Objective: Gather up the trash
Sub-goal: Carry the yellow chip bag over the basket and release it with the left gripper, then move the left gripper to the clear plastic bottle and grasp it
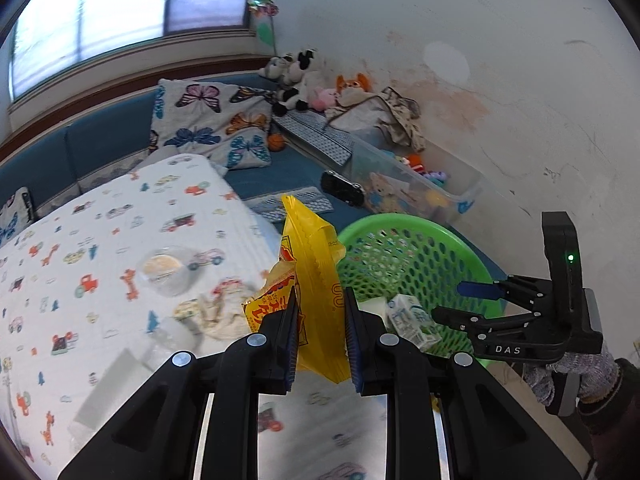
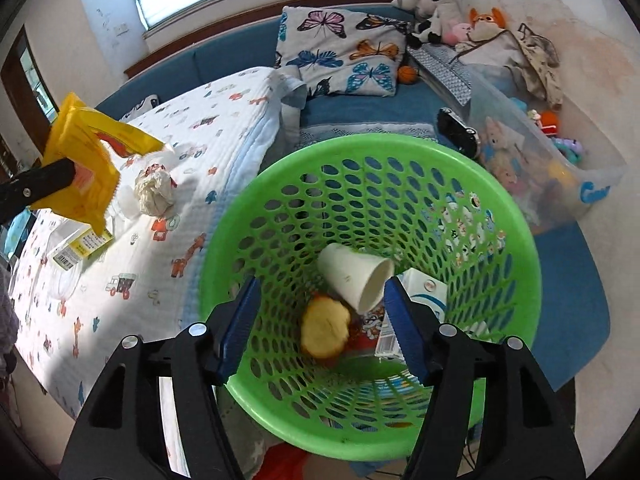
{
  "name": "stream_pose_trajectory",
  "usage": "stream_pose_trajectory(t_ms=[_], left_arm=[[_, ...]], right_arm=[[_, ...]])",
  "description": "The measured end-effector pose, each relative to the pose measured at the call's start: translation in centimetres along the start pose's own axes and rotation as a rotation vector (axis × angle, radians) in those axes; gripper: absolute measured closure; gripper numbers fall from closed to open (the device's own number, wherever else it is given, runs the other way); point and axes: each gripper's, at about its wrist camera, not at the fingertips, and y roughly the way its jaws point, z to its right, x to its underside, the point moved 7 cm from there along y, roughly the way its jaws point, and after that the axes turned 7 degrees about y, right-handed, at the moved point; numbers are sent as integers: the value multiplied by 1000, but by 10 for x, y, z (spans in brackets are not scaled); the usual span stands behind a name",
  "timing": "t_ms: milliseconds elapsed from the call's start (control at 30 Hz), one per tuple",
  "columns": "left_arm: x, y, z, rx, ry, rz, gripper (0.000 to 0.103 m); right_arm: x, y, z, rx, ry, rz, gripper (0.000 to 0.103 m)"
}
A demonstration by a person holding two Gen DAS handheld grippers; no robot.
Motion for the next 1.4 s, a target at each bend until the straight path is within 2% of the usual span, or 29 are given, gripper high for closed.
stream_pose_trajectory(t_ms=[400, 767, 967, 1067, 1233, 1400], left_arm=[[3, 39, 58, 71, 63, -66, 83], [13, 63, 87, 108, 90, -116, 77], [18, 66, 92, 122, 93, -124, 69], [19, 63, 91, 125, 94, -118, 54], [22, 52, 85, 127, 89, -101, 54], [31, 39, 63, 94, 67, -95, 54]], right_arm=[[15, -31, 29, 38, 41, 42, 26], [26, -41, 39, 39, 68, 48, 25], [27, -44, 39, 37, 74, 52, 25], [28, -44, 38, 37, 72, 51, 25], [29, -44, 31, 29, 64, 50, 25], [28, -45, 19, 17, 41, 51, 25]])
